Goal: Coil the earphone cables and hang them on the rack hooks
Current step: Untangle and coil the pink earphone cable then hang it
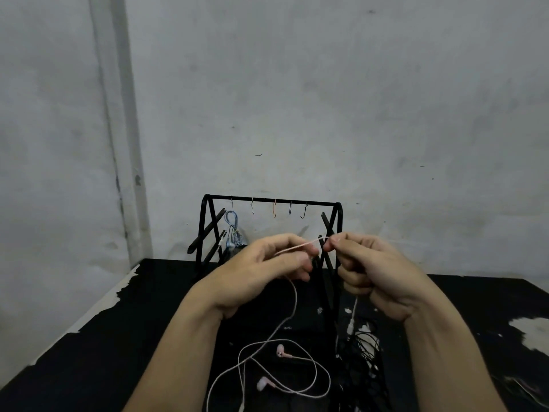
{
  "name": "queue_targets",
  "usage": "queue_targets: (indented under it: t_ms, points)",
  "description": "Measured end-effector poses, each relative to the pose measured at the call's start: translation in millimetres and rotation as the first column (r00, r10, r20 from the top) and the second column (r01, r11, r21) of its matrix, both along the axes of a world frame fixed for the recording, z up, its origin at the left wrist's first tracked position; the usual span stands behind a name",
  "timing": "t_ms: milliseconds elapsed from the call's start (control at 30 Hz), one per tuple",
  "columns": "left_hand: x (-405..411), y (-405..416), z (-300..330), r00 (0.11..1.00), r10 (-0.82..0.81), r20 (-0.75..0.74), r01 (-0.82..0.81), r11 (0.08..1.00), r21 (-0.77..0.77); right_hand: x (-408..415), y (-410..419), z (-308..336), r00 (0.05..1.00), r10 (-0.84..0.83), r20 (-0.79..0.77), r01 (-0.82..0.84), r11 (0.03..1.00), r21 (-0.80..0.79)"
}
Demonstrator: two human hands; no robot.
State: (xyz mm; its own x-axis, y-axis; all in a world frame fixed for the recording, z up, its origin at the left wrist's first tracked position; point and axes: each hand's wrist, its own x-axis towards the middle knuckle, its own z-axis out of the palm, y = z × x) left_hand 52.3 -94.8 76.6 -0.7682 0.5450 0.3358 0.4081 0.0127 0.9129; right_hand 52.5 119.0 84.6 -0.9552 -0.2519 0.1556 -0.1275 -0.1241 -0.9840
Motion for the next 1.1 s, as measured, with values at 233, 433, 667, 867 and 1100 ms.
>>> queue_targets:
  t_ms: [233, 433, 667, 867, 1100]
  points:
    - [-5.2, 13.5, -0.6, 0.995, 0.083, 0.061, -0.096, 0.957, 0.274, 0.7, -10.6, -4.0, 0.996, 0.082, -0.024, -0.081, 0.996, 0.030]
    - [-9.2, 16.6, 2.9, 0.970, 0.177, 0.170, -0.230, 0.896, 0.380, 4.6, -20.8, -8.1, 0.973, 0.230, -0.001, -0.230, 0.973, 0.003]
    - [-16.3, 14.4, 3.2, 0.940, 0.164, 0.300, -0.307, 0.790, 0.530, 5.3, -29.8, -13.9, 0.927, 0.371, 0.046, -0.371, 0.928, -0.009]
    - [-22.5, 16.0, -1.3, 0.925, 0.100, 0.367, -0.308, 0.763, 0.569, 5.6, -36.0, -17.1, 0.900, 0.427, 0.088, -0.426, 0.904, -0.028]
    - [-27.1, 23.4, -7.9, 0.908, -0.010, 0.419, -0.274, 0.741, 0.613, 10.7, -39.9, -17.1, 0.803, 0.575, 0.154, -0.570, 0.818, -0.081]
